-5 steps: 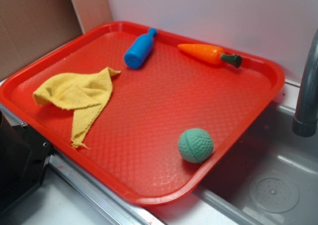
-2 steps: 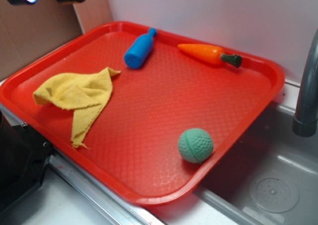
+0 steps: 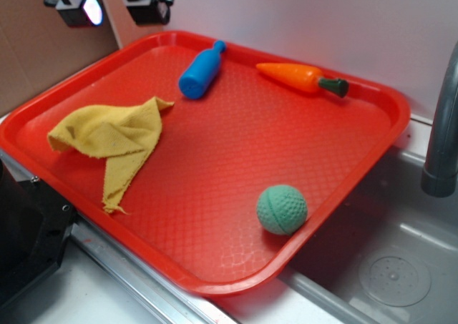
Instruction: Grab the blue bottle.
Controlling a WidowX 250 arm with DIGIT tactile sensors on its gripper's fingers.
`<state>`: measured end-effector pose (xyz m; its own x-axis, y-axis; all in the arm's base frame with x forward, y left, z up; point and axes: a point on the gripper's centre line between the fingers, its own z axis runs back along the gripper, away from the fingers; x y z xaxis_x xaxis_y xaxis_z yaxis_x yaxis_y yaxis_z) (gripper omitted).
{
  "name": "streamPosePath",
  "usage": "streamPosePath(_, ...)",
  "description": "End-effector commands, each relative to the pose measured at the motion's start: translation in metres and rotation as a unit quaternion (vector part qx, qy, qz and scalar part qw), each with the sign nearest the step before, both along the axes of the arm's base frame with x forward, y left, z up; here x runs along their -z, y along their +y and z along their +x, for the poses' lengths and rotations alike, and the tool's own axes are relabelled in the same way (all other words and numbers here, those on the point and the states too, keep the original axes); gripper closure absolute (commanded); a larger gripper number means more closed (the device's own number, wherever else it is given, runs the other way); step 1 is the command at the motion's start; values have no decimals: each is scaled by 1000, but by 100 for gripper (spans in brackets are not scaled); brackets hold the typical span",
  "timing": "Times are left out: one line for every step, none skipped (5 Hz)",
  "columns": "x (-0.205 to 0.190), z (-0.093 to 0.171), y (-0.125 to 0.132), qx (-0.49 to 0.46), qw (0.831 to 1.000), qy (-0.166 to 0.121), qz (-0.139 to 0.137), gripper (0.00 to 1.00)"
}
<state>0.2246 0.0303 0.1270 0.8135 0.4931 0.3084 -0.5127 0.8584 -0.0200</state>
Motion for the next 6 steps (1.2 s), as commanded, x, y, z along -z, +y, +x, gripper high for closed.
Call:
streamPosePath(52, 65, 9, 13, 1000, -2, -6, 0)
streamPosePath(73, 91, 8, 0, 1000, 5, 6, 0)
streamPosePath(88, 106, 10, -2, 1000, 25, 11, 0)
streamPosePath(98, 110, 12, -3, 999, 43, 15, 83)
streamPosePath(98, 106, 11, -7, 999, 50, 9, 100)
streamPosePath(84, 97, 10, 4, 999, 45, 8, 100)
